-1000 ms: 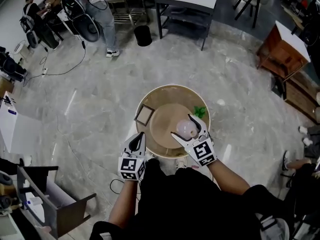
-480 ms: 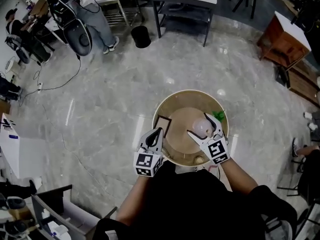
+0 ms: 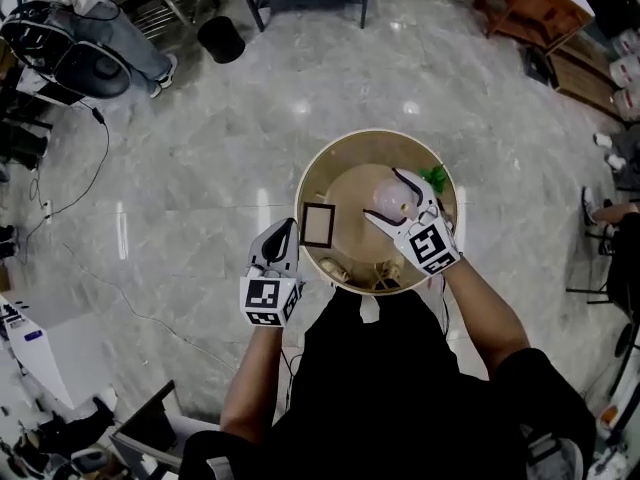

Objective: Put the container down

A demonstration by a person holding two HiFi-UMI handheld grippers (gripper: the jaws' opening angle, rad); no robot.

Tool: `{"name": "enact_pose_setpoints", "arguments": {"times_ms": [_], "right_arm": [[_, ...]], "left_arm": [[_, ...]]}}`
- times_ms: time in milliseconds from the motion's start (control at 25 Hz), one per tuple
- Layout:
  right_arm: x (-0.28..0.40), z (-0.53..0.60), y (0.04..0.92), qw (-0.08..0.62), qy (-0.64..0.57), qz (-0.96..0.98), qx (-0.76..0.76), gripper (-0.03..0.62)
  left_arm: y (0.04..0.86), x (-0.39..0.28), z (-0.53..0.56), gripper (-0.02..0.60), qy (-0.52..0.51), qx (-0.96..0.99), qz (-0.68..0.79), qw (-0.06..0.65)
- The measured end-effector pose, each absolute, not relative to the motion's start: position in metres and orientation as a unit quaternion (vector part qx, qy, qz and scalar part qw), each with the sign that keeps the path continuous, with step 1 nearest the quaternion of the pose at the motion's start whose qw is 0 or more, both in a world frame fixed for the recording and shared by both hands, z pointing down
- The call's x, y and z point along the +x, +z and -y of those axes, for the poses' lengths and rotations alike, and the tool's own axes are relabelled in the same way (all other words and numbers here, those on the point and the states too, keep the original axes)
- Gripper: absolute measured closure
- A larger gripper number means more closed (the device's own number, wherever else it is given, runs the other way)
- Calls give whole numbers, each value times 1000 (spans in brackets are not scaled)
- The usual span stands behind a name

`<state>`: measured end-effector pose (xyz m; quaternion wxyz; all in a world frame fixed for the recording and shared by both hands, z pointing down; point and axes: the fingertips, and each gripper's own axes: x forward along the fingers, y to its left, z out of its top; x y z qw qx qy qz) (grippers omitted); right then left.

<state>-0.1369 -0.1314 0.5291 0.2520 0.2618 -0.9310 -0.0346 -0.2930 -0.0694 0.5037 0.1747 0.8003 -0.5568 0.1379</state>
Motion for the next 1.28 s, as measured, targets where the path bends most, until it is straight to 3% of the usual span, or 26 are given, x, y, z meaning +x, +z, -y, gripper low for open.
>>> {"name": "enact_pose_setpoints", "arguments": {"times_ms": [720,1280], "right_arm": [[-158,223,762,317,70,899,294,181],[-194,244,912,368,104,887,261,181]], "left_arm": [[644,-281,184,589,166,817,520,186],[741,-287,197,589,172,807,521,220]]}}
